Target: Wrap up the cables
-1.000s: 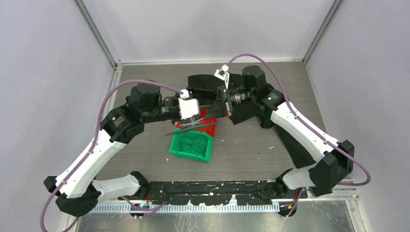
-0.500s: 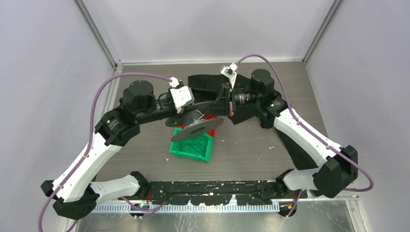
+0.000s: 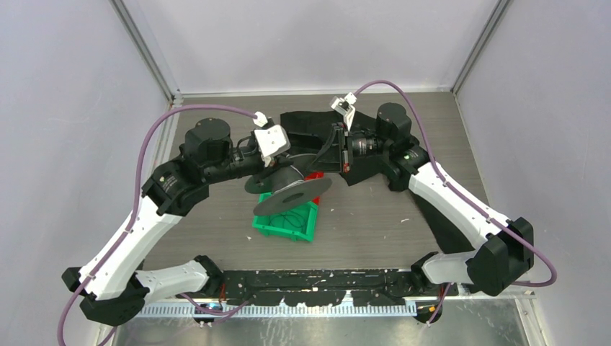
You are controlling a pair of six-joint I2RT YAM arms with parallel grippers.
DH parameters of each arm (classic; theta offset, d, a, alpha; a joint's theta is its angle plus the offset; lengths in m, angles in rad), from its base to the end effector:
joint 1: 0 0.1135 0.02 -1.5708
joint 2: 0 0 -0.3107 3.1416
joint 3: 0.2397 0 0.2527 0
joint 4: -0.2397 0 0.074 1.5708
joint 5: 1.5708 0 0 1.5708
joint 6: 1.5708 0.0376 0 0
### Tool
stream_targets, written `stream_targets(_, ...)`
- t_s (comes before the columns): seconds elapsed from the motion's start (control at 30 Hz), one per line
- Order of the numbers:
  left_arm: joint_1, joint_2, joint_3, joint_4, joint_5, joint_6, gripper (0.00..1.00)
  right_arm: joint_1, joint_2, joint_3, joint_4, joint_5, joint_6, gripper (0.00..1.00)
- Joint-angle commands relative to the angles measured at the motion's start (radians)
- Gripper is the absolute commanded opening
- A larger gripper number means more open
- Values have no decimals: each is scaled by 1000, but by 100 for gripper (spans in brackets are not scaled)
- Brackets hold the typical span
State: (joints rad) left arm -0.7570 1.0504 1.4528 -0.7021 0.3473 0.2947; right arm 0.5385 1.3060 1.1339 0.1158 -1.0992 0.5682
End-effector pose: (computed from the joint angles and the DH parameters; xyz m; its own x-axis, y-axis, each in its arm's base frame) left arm 0.1165 -0.1277 0.5021 0.0509 0.3277 -0.9434 0.9064 0.3814 0.1814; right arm 0.2247 0.1732 0.4253 -0.5770 -0.0599 -0.8146 -0.8140 -0.0402 0.5795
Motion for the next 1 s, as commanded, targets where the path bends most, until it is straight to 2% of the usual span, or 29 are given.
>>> stream_targets(0.0, 4, -25, 46, 62, 4, -15, 0, -6, -34, 3, 52, -9, 11, 20)
stream_targets(0.27, 4, -30, 45, 65, -9, -16, 0, -5, -37, 13, 0, 15, -25, 31)
stream_targets(0.4, 5, -35, 42, 62, -23, -14, 0, -6, -47, 46, -104, 55, -102, 37)
stream_targets(0.5, 5, -39, 36, 63, -43, -13, 0, -8, -66, 83, -254, 93, -189, 40)
stream_targets(0.67, 5, -50, 27, 81, -82, -14, 0, -18, -122, 144, -414, 210, -314, 45)
stream_targets(0.83, 6, -51, 31, 103, -145, -33, 0, -60, -218, 121, -418, 397, -337, 60)
stream_targets(0.97, 7, -35, 43, 136, -273, -88, 0, -79, -319, 40, -389, 705, -337, 86)
